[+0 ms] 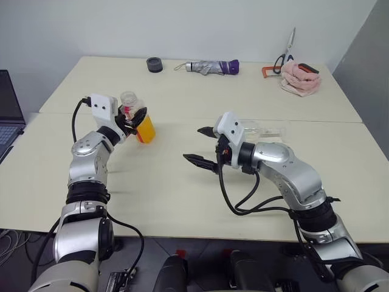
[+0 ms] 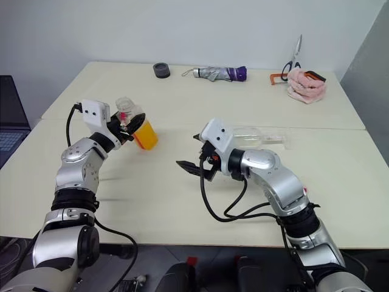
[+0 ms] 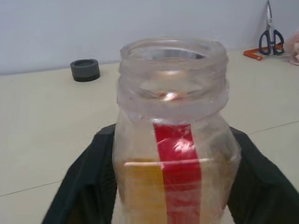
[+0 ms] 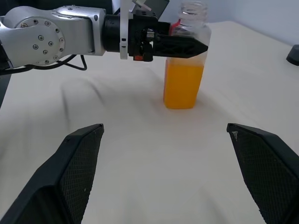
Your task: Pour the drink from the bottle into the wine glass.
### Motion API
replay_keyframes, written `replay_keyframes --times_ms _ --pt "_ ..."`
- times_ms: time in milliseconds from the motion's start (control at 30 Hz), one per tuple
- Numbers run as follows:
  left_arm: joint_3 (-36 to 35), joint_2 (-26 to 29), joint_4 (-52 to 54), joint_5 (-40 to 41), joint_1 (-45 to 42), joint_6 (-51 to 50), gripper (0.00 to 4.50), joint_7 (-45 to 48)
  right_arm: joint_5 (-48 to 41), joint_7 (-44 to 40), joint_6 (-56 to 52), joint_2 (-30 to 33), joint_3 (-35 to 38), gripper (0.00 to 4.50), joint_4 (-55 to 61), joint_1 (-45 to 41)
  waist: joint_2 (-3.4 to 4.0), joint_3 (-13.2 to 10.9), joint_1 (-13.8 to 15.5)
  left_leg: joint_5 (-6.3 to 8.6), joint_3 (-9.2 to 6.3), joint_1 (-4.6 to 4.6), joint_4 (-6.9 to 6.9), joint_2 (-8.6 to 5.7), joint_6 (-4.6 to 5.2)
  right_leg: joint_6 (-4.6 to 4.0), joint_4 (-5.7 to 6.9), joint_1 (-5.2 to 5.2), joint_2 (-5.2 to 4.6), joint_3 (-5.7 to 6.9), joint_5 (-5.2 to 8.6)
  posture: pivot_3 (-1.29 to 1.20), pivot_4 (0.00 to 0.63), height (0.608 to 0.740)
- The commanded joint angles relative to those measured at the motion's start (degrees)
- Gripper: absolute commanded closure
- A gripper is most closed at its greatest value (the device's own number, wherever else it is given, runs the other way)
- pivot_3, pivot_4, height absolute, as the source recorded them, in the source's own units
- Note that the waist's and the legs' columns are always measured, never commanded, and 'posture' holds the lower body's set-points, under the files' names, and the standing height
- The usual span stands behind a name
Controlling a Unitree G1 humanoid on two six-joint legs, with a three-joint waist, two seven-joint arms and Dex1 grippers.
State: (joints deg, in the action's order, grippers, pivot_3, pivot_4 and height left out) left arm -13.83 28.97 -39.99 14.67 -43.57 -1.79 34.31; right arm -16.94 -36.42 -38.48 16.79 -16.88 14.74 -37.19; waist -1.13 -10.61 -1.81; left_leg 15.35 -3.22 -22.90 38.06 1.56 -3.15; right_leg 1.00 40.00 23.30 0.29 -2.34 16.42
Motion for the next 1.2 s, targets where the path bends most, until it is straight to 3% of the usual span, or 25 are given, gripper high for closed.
replay_keyframes --times_ms 33,67,333,733,1000,1200 --pt "-0.6 0.3 0.7 0.0 -1.5 1.3 0.29 -0.8 -0.1 0.6 0.2 -0.6 1.3 0.00 1.5 -1.0 0.00 0.0 0.0 0.00 0.00 0.00 0.00 0.00 0.00 0.00 0.00 0.00 0.00 0.00 0.00 0.00 0.150 0.740" --pt "-0.6 0.3 0.8 0.1 -1.4 1.2 0.02 -0.7 -0.3 0.7 0.0 -0.6 1.3 0.00 1.7 -0.8 0.00 0.0 0.0 0.00 -0.01 -0.01 0.00 0.00 0.00 0.00 0.00 0.00 0.00 0.00 0.00 0.00 0.150 0.740" --pt "0.2 0.0 3.5 -0.4 1.1 1.8 0.02 -0.4 -0.5 1.1 -1.0 -0.7 1.2 0.00 3.4 0.3 0.00 0.0 0.0 0.00 0.00 -0.01 0.00 0.00 0.00 0.00 -0.01 0.00 0.00 0.00 0.00 0.00 0.150 0.740" --pt "-1.0 -0.2 12.6 0.4 10.6 1.1 0.02 -3.5 -0.5 0.0 -1.8 5.3 1.8 0.00 10.5 6.0 0.00 0.0 0.0 0.00 -0.01 -0.01 -0.01 0.00 0.00 0.00 -0.02 0.00 -0.03 -0.01 0.00 0.00 0.150 0.740" --pt "-1.4 0.4 26.9 2.6 21.7 -2.9 0.02 -3.2 2.3 3.7 0.0 8.0 3.3 0.00 14.3 10.9 -0.01 0.0 0.0 0.00 -0.01 0.00 -0.03 0.06 0.00 0.00 -0.02 0.00 -0.04 -0.04 0.00 0.00 0.150 0.740" --pt "-0.1 1.2 41.6 2.7 31.4 -7.0 0.02 -3.3 3.7 4.2 3.1 12.9 9.4 0.00 18.7 17.6 -0.01 0.0 0.1 0.00 -0.02 0.01 -0.04 0.09 0.00 0.01 -0.03 -0.03 -0.13 -0.04 0.01 0.00 0.150 0.740"
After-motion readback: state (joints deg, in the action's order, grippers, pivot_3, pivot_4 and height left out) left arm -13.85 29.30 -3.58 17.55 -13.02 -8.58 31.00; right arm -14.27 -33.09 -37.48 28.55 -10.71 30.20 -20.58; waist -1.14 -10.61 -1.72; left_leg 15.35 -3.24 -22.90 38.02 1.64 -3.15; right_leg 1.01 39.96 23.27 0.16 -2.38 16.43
